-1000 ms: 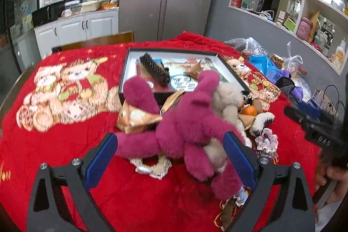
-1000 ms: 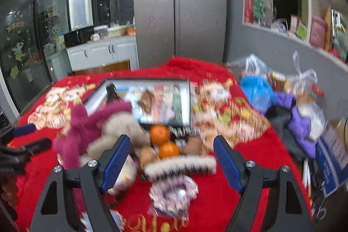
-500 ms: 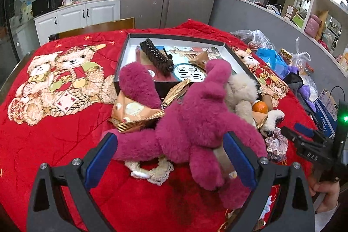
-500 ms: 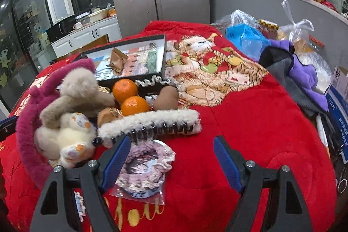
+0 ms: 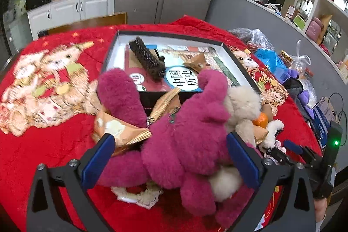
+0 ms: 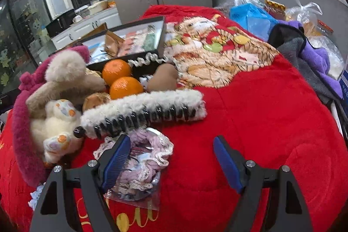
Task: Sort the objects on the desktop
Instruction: 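Move the left tool to the pink plush toy while the right tool approaches the bagged lace scrunchie, then close the left tool on the pink plush toy while the right tool grasps the bagged scrunchie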
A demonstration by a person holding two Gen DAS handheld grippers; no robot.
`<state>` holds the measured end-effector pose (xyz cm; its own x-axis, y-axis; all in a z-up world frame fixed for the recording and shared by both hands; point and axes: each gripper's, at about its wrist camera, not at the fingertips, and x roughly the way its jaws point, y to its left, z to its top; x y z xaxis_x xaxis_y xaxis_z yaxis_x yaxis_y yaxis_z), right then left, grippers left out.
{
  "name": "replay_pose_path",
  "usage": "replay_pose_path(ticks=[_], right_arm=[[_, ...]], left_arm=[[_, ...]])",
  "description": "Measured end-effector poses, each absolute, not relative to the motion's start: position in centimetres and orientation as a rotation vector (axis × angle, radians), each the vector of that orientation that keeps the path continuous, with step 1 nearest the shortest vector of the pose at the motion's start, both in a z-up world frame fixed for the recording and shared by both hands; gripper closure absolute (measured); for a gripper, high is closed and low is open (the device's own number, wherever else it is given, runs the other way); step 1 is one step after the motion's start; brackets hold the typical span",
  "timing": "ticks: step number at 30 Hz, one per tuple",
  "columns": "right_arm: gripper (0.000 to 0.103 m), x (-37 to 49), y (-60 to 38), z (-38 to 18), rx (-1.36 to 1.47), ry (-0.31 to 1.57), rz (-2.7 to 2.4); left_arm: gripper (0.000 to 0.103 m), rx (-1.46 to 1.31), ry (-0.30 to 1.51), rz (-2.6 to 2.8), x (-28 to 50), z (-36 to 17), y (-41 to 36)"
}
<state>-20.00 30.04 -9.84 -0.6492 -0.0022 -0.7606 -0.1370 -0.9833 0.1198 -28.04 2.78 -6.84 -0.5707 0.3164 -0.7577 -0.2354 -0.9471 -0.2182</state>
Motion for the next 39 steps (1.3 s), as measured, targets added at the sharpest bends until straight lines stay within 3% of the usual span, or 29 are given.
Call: replay_pose_path(ticks=[9,16,17,18,20,25,29,33,39], right_arm=[[0.024,-20.0,29.7,-9.9,-1.287,0.222,2.767],[0.065,-19.9,28.6,-9.6,-1.281,0.188,2.841],[0.067,-19.9,28.5,-9.6,-1.281,0.189,2.85],[0.069,-19.9,28.4,-9.6,-1.28,0.191,2.853],[0.074,-19.9,28.5,-9.5,-1.274,0.202,2.852],[0.081,-19.7,29.1,-9.4,-1.252,0.259,2.852],[0.084,-19.3,29.2,-9.1,-1.218,0.271,2.866],[0.085,-19.0,29.3,-8.9,-1.193,0.288,2.881],[0.086,-18.6,29.0,-8.2,-1.147,0.3,2.899]], left_arm=[[0.0,-1.147,-0.001,2.601,-27.8,-8.7,4.0],[0.006,-1.057,-0.041,2.616,-27.0,-9.3,3.6],[0.013,-1.044,-0.035,2.618,-26.8,-9.3,3.6],[0.028,-1.033,-0.039,2.598,-26.5,-9.1,3.8],[0.041,-1.038,-0.08,2.56,-26.2,-8.9,4.0],[0.05,-1.017,-0.045,2.582,-25.5,-8.6,4.5],[0.067,-1.0,-0.06,2.575,-24.9,-8.1,4.3],[0.076,-0.977,-0.053,2.582,-24.2,-7.5,4.3],[0.078,-0.947,-0.091,2.578,-23.6,-6.5,3.4]])
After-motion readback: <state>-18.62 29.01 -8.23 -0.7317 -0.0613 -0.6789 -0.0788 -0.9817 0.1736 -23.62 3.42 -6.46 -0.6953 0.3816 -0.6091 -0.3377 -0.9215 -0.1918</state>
